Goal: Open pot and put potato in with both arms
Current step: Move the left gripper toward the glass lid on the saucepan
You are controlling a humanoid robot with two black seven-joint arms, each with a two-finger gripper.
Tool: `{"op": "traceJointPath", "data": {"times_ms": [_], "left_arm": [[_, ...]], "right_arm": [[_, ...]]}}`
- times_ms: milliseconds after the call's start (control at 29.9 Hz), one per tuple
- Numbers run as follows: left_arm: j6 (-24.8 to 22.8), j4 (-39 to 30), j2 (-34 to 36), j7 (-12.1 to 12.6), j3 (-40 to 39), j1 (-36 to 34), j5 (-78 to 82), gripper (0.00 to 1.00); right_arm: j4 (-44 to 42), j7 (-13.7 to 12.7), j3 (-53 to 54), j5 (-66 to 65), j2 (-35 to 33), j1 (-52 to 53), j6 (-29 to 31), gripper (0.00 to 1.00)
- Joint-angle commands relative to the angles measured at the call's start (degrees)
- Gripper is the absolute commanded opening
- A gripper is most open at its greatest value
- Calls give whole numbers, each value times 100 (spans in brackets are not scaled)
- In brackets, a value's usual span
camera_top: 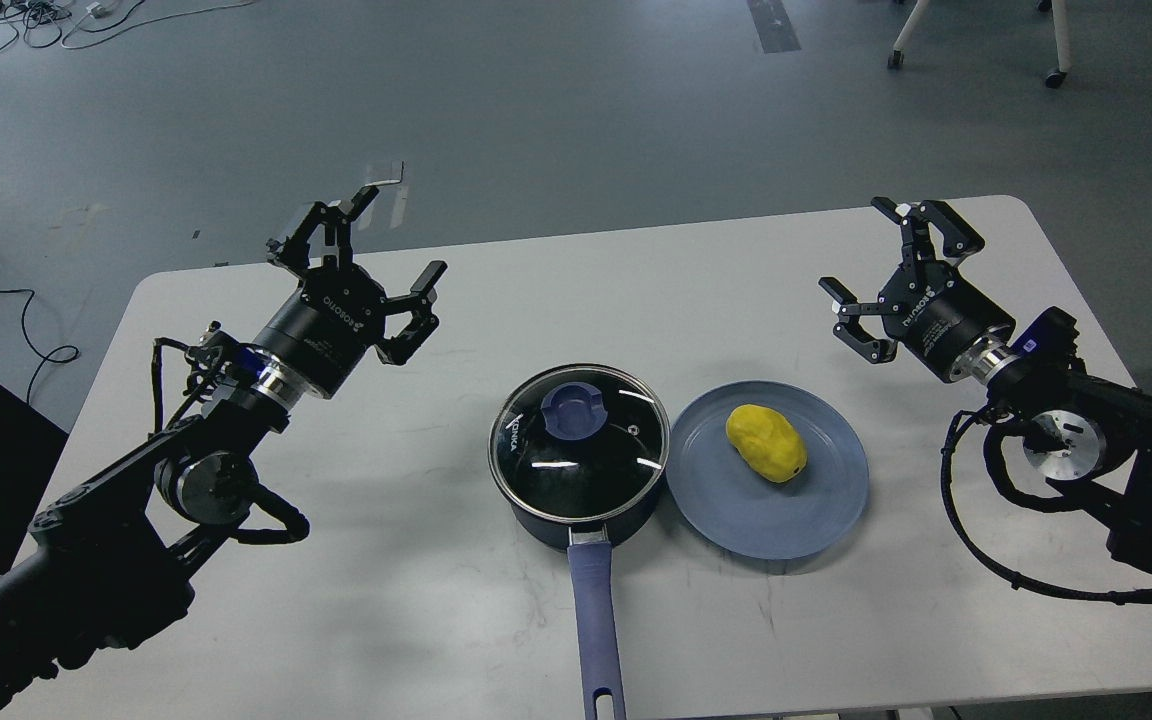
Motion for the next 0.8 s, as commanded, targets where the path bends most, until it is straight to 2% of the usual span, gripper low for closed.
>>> {"op": "traceJointPath", "data": {"times_ms": [0,434,602,769], "left_arm": [[-8,-1,-18,0,-59,116,27,98],[-8,244,368,0,-59,-6,158,98],[-8,184,518,0,-85,-551,1711,98],[-8,-1361,1159,0,-147,-859,4040,98]], "right_arm": [[-27,0,12,-14,5,-1,1,100],[-141,0,12,-15,-30,131,1,100],[-97,0,-40,-23,-153,210,1,100],[-88,0,-49,-50,-206,280,1,100]]}}
